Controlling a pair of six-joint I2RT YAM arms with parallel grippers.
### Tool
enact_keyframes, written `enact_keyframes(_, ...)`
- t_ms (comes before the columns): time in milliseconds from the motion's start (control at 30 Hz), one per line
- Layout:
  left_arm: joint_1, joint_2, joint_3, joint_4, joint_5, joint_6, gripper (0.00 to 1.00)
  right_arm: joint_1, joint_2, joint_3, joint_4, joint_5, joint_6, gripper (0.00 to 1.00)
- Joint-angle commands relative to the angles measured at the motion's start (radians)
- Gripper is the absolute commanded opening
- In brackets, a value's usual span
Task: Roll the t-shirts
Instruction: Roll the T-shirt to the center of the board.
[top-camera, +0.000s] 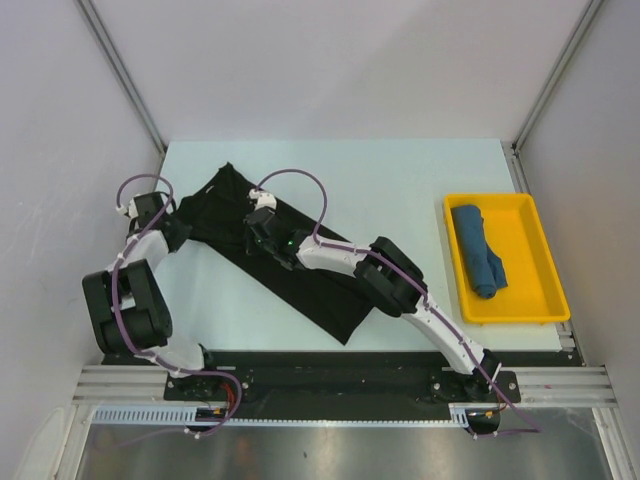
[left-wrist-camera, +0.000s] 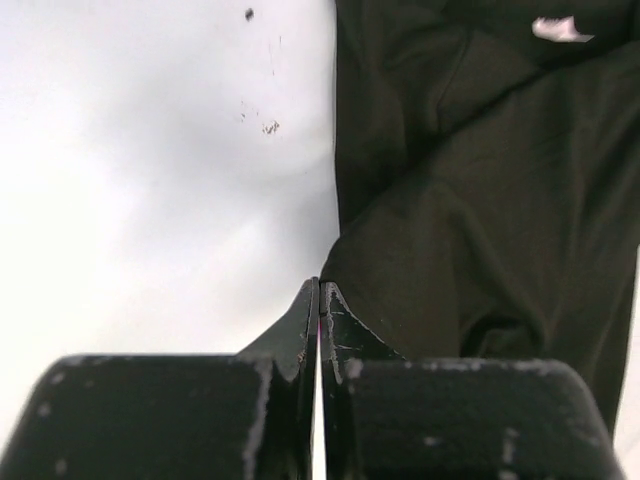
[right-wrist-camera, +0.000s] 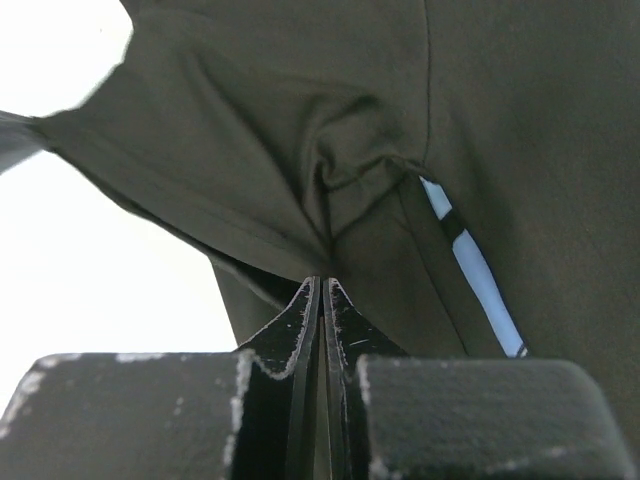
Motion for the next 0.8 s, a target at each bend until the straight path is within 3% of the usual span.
enact_keyframes(0, -0.004, -0.087, -0.025, 0.023, -0.072, -0.028, 0.00, -0.005, -0.080, -0.029, 0.018, 0.006, -0.014, 0.06)
enact_keyframes(433, -0.004, -0.131, -0.113, 0.056, -0.068, -0.062, 0.00, -0.006, -0.135, -0.085, 0.037, -0.015, -0.023, 0.06)
enact_keyframes(667, -0.012, -0.099, -0.038, 0.124, -0.002, -0.036, 0.00, -0.034, -0.147, -0.072, 0.031, -0.055, -0.028, 0.07)
enact_keyframes(767, -0.056, -0.038, 0.072, 0.122, 0.006, -0.022, 0.00, -0.061, -0.143, -0.064, 0.025, -0.078, -0.006, 0.06)
